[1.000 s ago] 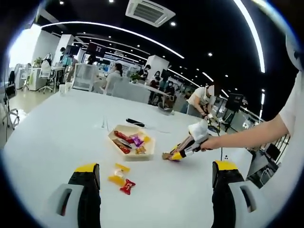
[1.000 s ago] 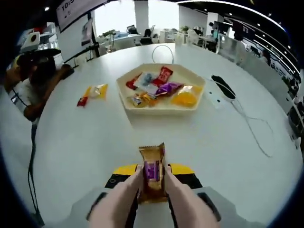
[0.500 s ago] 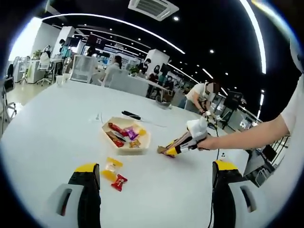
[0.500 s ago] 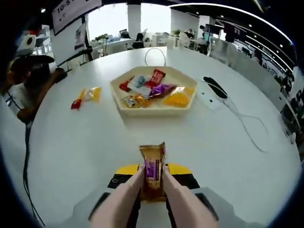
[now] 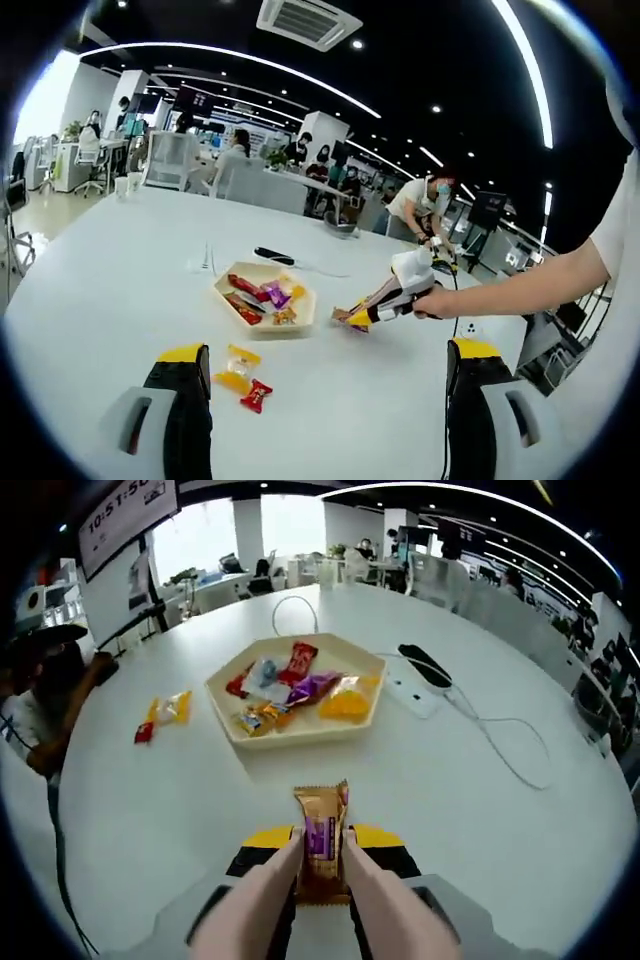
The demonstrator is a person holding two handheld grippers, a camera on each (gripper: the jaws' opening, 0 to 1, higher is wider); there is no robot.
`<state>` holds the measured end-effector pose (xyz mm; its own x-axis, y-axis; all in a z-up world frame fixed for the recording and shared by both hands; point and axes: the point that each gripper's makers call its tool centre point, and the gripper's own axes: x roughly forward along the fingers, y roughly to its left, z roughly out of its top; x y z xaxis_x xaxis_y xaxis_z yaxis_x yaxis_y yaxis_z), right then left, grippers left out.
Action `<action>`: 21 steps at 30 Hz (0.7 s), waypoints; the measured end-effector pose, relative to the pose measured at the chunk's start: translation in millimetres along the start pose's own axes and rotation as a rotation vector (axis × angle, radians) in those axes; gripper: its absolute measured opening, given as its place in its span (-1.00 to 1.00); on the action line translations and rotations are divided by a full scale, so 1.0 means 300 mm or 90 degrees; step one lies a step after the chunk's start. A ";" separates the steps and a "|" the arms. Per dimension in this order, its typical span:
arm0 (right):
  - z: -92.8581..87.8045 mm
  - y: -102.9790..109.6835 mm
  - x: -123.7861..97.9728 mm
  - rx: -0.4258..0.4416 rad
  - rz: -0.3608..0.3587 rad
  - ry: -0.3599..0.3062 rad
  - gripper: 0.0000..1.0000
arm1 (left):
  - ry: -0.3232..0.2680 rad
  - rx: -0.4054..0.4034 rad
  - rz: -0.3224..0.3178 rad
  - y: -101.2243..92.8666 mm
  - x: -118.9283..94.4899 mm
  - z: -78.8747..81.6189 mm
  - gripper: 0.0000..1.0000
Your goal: Place the target food into the container with the food tongs after gripping and lifting it, then release it inside without dropping or visibly crushing the food.
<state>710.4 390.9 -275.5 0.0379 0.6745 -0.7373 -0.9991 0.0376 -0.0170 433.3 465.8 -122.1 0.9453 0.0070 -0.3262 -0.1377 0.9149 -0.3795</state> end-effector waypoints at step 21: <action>0.360 0.012 -0.111 -0.060 -0.035 -0.085 -0.62 | -0.034 -0.004 -0.005 0.007 -0.078 0.014 0.99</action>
<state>707.4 448.3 -178.1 0.0888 0.7657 -0.6371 -0.9923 0.0127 -0.1231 412.2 469.2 -111.7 0.9608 0.0215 -0.2764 -0.1317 0.9127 -0.3868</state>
